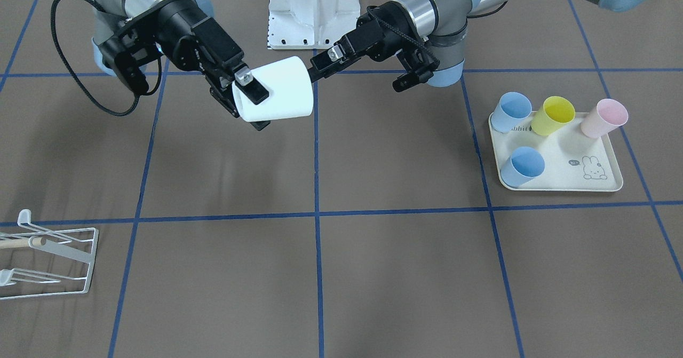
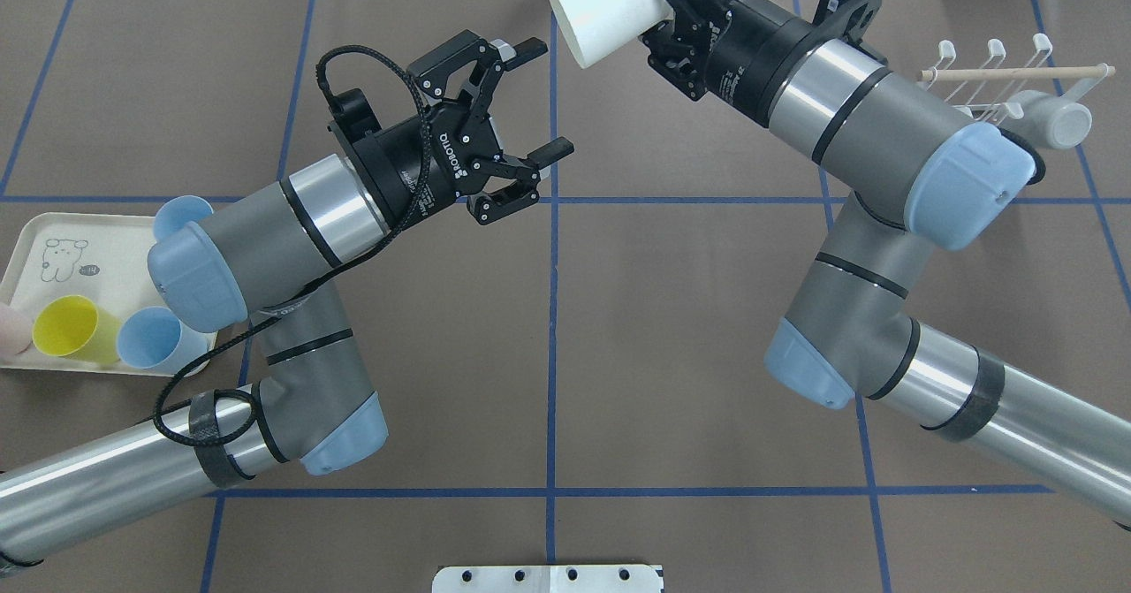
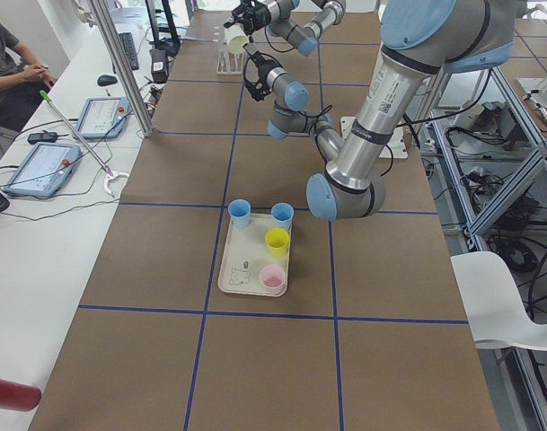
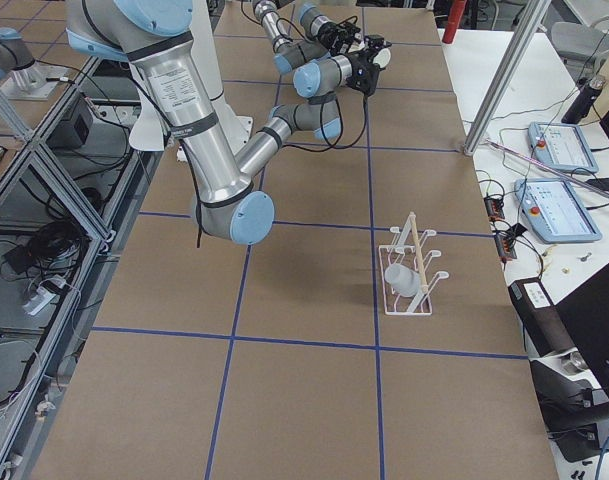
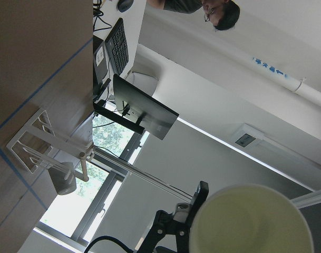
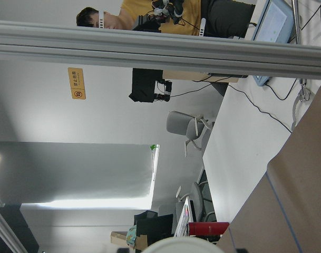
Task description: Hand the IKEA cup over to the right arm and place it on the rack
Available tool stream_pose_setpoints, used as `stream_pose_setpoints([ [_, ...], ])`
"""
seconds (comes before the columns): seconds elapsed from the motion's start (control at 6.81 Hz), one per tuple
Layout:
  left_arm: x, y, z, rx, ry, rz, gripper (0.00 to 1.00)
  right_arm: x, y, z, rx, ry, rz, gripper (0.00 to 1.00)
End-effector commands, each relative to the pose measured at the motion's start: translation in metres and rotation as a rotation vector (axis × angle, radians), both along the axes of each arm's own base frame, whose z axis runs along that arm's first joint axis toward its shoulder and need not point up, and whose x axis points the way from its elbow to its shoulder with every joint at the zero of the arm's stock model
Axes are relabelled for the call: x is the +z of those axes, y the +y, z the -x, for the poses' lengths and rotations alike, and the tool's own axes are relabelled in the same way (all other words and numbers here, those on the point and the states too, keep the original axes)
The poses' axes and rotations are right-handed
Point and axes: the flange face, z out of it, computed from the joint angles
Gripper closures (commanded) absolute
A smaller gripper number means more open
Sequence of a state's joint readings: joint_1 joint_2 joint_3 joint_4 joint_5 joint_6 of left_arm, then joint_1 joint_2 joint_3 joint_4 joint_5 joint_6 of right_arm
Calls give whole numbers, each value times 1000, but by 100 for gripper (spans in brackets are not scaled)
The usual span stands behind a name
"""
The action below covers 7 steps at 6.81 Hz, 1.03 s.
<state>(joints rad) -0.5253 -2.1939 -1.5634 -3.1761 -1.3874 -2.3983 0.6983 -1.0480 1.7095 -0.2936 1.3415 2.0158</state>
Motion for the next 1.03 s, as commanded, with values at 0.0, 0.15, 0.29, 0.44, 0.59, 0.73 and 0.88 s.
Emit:
stream_pose_setpoints([
  [0.0, -2, -3, 3, -87, -83, -82, 0, 31, -39, -18, 96, 139, -2, 100],
  [0.15, 0, -8, 3, -131, -146, -109, 0, 50, -45, -19, 128, 240, -13, 100],
  [0.29, -1, -16, 6, -161, -197, -117, 0, 61, -54, -19, 150, 357, -3, 100],
  [0.44, 0, -20, 6, -183, -237, -125, 0, 75, -64, -24, 168, 471, 28, 100],
  [0.59, -2, -27, 12, -220, -274, -146, 0, 88, -73, -27, 186, 610, 37, 100],
  [0.73, -1, -32, 9, -241, -359, -176, 0, 111, -83, -42, 214, 742, 69, 100],
  [0.88, -2, -38, 8, -279, -464, -198, 0, 140, -90, -68, 255, 836, 94, 100],
])
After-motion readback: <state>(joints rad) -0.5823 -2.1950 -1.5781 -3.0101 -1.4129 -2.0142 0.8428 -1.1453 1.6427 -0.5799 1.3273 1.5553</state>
